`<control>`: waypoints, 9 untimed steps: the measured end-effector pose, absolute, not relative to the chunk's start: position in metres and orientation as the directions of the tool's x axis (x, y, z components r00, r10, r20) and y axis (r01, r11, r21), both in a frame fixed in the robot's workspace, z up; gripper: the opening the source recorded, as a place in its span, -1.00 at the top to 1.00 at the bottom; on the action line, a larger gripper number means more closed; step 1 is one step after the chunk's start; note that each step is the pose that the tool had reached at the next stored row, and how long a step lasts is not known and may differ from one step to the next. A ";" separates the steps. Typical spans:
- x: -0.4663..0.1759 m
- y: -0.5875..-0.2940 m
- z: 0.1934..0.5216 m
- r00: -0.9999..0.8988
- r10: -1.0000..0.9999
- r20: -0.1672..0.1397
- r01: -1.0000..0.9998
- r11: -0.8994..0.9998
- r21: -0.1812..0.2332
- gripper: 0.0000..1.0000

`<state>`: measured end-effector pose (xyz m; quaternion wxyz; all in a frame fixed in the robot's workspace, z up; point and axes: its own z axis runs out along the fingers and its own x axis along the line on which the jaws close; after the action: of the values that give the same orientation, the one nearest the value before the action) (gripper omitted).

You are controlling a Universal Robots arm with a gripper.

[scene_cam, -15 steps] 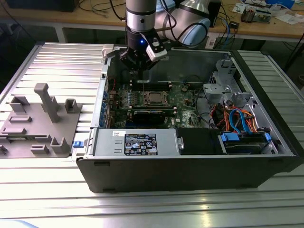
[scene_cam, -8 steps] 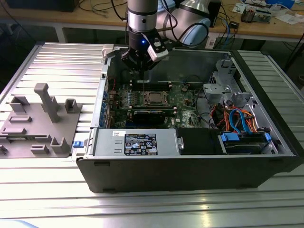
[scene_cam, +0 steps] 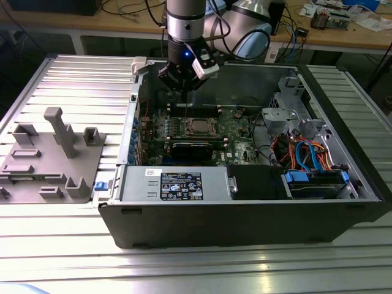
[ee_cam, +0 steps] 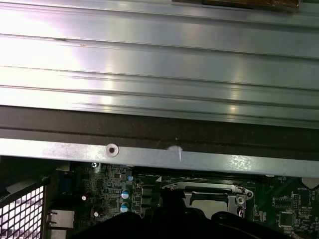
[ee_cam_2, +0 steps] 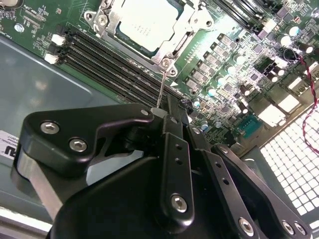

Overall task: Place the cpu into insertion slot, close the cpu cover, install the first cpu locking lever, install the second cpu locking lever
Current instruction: 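Install the first cpu locking lever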

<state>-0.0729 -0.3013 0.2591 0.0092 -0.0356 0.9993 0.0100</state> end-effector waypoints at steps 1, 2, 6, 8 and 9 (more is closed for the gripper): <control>-0.072 -0.301 0.259 -0.997 -0.071 -0.019 -0.072 0.997 0.019 0.79; -0.072 -0.301 0.259 -0.997 -0.071 -0.019 -0.071 0.997 0.019 0.79; -0.070 -0.301 0.259 -0.997 -0.071 -0.019 -0.072 0.997 0.019 0.79; -0.069 -0.301 0.259 -0.997 -0.071 -0.019 -0.071 0.997 0.019 0.79; -0.068 -0.301 0.259 -0.997 -0.071 -0.019 -0.071 0.997 0.019 0.79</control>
<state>-0.0683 -0.3013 0.2591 0.0092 -0.0356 0.9993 0.0100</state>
